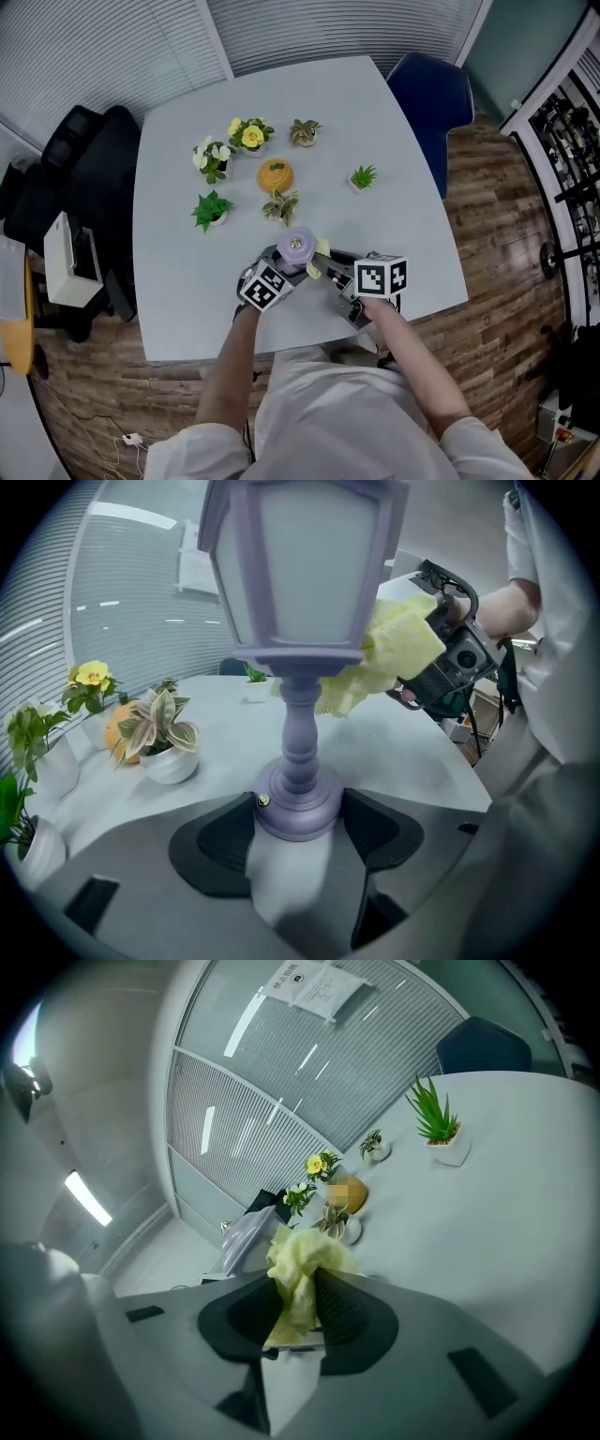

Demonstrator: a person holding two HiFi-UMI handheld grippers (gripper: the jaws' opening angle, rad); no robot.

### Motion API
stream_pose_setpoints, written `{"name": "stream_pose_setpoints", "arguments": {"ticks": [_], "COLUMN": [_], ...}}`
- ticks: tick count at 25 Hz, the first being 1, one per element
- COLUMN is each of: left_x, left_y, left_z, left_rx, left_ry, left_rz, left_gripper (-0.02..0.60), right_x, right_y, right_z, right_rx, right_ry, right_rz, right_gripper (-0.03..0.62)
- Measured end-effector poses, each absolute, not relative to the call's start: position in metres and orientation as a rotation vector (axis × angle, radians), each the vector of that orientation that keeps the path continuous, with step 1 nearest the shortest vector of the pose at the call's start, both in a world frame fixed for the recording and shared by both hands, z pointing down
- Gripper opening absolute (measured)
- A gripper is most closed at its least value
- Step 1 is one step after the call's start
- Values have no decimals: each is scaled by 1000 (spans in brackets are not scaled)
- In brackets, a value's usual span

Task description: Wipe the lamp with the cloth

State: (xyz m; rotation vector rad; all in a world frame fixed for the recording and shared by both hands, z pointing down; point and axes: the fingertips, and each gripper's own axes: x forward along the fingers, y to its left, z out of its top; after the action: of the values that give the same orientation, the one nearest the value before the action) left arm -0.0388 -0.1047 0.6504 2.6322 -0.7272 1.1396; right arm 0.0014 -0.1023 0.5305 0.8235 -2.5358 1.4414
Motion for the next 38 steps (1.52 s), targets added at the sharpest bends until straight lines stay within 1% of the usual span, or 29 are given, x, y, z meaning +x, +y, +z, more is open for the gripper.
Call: {"name": "stream_pose_setpoints", "arguments": {"ticks": [11,18,38], "left_x": [-35,-35,-35], "left_y": [-103,-106,-105], "left_z": [647,649,648], "left_rx": [2621,2633,2639], "left_ry": [-717,-717,-724], "left_rz": [1129,1135,1135], "left_gripper": [304,304,304], "right_x": [6,16,5], "right_y": [-105,-117,-152], "right_z": [527,511,505], "right_rx": [762,679,559], "right_ry": [-2533,-2633,-2761], "right_rz": [1436,1326,1667], "right_gripper": [110,110,106]}}
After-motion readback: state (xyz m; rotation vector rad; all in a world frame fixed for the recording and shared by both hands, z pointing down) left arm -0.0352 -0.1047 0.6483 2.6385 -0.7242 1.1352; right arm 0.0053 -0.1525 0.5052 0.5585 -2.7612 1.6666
